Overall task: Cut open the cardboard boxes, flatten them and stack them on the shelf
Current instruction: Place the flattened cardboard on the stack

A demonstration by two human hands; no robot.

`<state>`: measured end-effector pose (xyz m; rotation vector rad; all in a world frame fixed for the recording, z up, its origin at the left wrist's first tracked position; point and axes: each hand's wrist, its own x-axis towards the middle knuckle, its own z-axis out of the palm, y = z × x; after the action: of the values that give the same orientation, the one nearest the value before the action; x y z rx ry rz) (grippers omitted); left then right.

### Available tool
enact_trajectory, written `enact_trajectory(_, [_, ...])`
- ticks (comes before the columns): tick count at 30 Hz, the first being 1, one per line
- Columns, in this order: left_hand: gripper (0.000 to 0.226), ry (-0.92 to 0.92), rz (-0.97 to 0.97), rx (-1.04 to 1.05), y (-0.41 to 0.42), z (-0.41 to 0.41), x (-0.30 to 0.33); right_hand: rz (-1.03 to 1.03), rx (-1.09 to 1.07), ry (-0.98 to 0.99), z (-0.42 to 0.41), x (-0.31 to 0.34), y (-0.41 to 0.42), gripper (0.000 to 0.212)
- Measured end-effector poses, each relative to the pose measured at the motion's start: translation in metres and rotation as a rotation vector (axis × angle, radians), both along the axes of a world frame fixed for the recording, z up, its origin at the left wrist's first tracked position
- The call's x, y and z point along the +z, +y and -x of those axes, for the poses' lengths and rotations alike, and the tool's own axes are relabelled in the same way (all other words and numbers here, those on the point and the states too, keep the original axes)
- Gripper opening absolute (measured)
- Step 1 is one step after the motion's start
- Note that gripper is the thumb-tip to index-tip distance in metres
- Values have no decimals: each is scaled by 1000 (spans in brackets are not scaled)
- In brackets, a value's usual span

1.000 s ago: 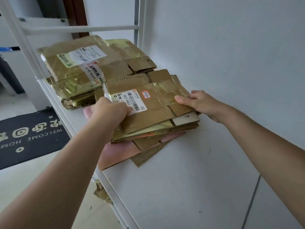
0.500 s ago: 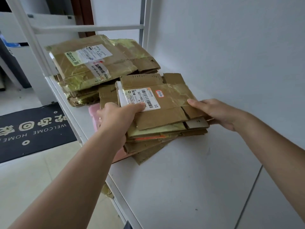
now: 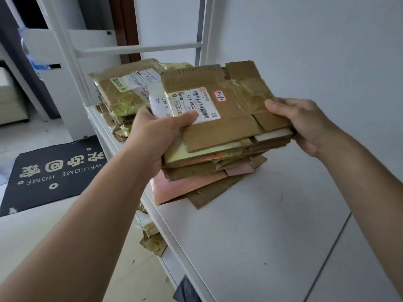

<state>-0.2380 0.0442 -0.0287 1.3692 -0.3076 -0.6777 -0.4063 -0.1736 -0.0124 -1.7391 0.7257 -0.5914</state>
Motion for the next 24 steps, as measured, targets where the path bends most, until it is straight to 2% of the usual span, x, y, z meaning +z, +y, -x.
enact_trajectory(2, [49,4,-51,38,8,-9,-2,-42,3,35,-16,-14,6,37])
enact_trajectory(5, [70,57,-307,29,16,-13,-33,-91,46,189,-30,-51,13,35])
enact_trajectory(7, [87,19,-486,41,19,-7,-54,-153,97,286,-29,-72,16,47])
enact_trajectory(9, [97,-57,-601,88,20,-3,-61,-171,132,300,-27,-79,13,58])
enact_trajectory(10, [98,-46,-574,97,20,-2,-62,-151,150,304,-26,-79,12,58])
enact_trajectory(13, [88,142,-290,114,17,5,-63,-203,191,278,-21,-76,10,64])
enact_trajectory(16, [70,197,-149,147,9,18,-62,-261,221,217,-13,-68,9,44])
enact_trajectory(19, [60,186,-17,146,-2,28,-52,-173,121,100,-7,-48,-3,38])
enact_trajectory(22, [66,165,27,135,-22,32,-47,-98,91,30,-8,-28,-31,45])
enact_trajectory(24, [84,188,-83,139,-33,38,-54,-83,107,147,-16,-34,-41,56])
